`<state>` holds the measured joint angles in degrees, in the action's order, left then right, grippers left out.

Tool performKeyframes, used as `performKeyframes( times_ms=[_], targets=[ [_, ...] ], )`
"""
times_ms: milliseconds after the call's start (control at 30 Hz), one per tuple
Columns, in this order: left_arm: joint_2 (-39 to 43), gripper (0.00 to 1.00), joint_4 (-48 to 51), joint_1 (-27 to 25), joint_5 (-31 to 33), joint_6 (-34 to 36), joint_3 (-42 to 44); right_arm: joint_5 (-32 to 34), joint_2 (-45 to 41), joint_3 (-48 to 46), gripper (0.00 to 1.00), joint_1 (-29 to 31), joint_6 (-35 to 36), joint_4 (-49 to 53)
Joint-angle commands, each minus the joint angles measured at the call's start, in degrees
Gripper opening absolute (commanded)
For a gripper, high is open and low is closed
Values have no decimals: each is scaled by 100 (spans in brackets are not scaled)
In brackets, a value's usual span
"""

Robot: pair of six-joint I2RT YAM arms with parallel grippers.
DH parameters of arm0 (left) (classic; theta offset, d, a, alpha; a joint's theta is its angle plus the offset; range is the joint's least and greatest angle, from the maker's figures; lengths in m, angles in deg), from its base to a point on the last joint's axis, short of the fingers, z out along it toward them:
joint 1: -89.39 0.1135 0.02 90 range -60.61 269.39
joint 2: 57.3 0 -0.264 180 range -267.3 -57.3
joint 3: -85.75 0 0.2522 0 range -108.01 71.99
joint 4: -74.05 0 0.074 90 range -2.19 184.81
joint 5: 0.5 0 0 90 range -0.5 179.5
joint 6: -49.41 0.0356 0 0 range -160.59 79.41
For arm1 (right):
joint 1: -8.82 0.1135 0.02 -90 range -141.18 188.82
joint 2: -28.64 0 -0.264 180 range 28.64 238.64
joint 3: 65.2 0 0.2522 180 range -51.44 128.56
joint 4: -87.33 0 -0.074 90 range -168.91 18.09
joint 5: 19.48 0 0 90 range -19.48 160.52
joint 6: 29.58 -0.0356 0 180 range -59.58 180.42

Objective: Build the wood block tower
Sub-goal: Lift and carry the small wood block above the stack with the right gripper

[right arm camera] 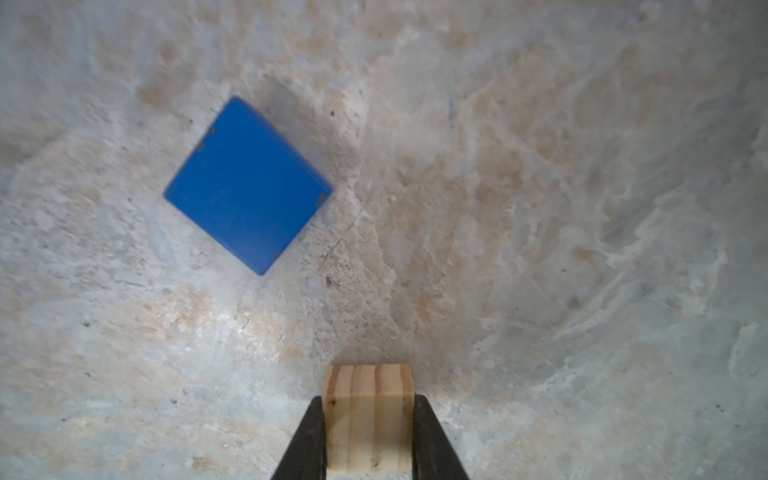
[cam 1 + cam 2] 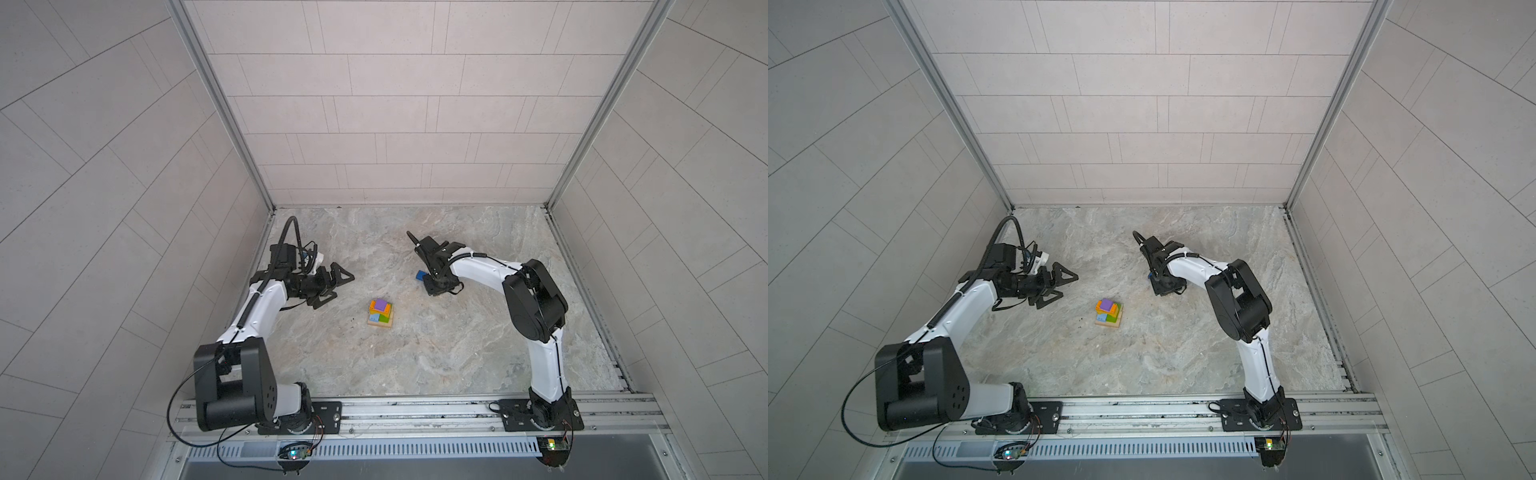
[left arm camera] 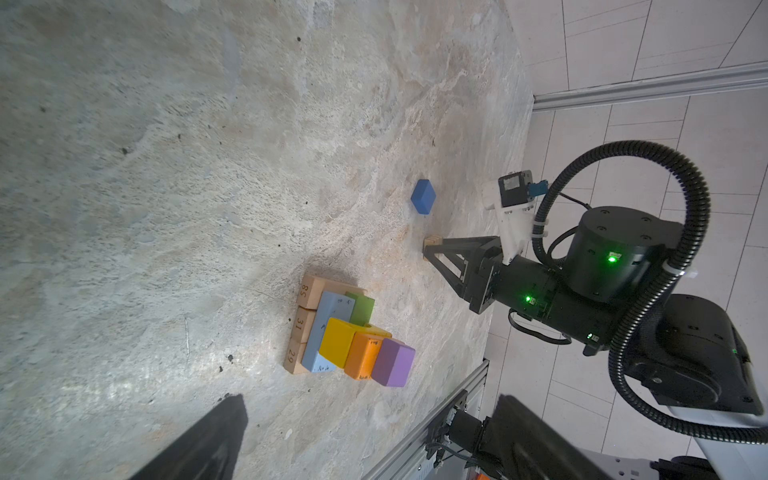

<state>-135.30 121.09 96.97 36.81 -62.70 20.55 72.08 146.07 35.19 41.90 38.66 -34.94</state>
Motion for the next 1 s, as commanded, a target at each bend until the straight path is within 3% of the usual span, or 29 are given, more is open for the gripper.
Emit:
performKeyframes(
  times_ms=[0,500,967],
  targets=[
    [82,100,47,-25,-39,44,21,130,-412,181,25,100,211,338],
    [64,100,56,-22,-29,57,18,-102,-888,1063,25,703,1081,1248],
    [22,100,100,-13,27,62,-24,-398,-640,2283,25,1512,1490,2174]
  ],
)
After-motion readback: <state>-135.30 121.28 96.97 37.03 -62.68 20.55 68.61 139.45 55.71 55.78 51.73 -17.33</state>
